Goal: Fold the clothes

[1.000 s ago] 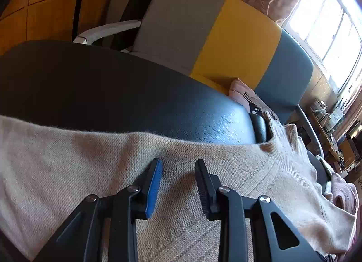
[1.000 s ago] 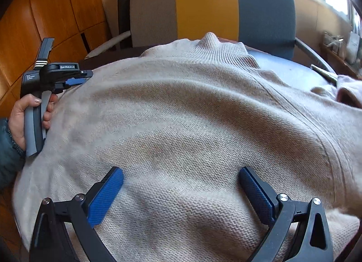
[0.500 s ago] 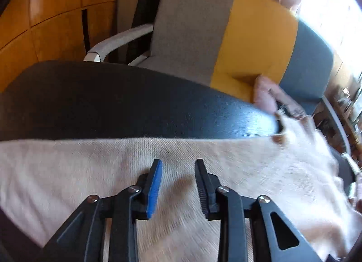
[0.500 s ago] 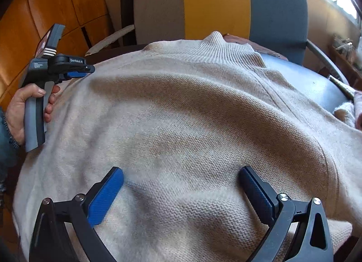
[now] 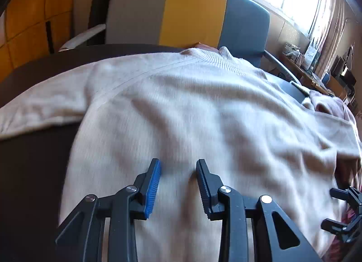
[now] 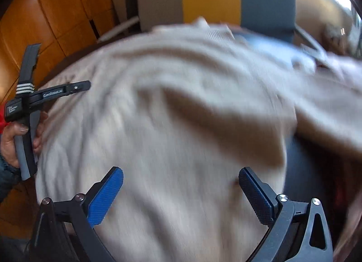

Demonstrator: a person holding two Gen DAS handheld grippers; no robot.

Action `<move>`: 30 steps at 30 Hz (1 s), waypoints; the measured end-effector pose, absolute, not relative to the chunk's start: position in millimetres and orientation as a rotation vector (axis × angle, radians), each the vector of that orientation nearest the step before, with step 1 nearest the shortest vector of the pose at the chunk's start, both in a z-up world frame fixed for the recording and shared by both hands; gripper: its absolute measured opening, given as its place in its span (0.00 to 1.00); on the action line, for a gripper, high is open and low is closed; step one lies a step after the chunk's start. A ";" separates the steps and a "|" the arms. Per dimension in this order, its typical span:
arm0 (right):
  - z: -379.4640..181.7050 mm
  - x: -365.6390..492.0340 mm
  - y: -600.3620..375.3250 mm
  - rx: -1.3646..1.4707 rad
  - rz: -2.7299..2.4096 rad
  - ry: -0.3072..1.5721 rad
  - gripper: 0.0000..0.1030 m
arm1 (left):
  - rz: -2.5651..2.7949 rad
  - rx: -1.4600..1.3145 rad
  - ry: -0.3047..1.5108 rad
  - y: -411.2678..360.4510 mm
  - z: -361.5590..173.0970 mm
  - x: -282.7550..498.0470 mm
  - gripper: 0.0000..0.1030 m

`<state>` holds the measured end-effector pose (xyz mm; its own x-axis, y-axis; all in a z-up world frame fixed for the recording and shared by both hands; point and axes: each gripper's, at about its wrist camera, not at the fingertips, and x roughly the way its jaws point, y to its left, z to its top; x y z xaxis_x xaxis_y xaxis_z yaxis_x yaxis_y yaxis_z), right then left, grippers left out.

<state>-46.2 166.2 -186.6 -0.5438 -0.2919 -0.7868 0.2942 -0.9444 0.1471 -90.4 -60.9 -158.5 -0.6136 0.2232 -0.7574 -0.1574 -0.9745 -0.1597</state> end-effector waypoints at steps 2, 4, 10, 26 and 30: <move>-191.6 -27.6 175.0 1.292 -2.493 0.008 1.00 | 2.644 -1.253 -0.131 -69.2 -159.3 -75.5 0.32; -196.7 -8.9 183.8 1.311 -2.485 0.012 1.00 | 2.645 -1.249 -0.168 -78.6 -161.0 -69.7 0.32; -201.9 16.6 188.9 1.254 -2.489 0.070 1.00 | 2.666 -1.249 -0.239 -90.2 -162.3 -46.8 0.32; -154.0 27.5 381.5 0.985 -2.542 -1.061 0.99 | 2.683 -1.352 -0.243 -71.8 -151.4 -65.8 0.36; -158.3 45.8 468.8 0.776 -2.580 -1.509 1.00 | 2.695 -1.353 -0.224 -65.8 -156.0 -66.5 0.43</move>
